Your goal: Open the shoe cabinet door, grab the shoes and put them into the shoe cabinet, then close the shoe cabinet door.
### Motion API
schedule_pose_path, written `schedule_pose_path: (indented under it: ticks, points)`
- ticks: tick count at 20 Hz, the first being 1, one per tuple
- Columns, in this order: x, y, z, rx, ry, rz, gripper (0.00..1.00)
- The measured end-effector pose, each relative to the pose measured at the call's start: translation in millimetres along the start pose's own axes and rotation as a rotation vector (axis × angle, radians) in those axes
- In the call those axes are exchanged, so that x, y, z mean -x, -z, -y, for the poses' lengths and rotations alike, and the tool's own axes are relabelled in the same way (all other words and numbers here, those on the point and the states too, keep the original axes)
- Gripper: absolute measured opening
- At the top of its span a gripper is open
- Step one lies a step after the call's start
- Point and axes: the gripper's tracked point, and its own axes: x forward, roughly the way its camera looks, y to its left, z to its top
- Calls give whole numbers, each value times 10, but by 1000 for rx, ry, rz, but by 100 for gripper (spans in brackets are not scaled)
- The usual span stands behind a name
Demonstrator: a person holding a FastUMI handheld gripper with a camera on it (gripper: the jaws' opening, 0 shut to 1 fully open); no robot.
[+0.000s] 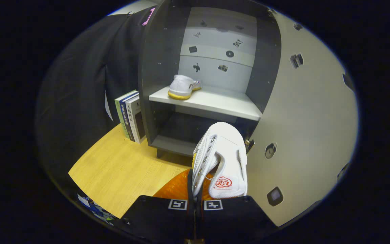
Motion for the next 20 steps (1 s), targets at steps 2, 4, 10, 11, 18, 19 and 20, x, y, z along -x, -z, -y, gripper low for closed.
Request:
schedule_pose_path:
  ticks: [2,4,10,11,18,19,20]
  points:
    - [-14,-323,76,14,6,44,4]
    - [-70,-671,157,8,18,89,4]
    - [-434,-1564,417,-5,48,196,3]
    - [-516,-1700,453,2,52,205,3]
    - [-1167,-2401,799,-19,83,239,3]
    - [-1309,-2463,848,-23,87,234,3]
    - [-1446,-2488,891,-31,89,214,3]
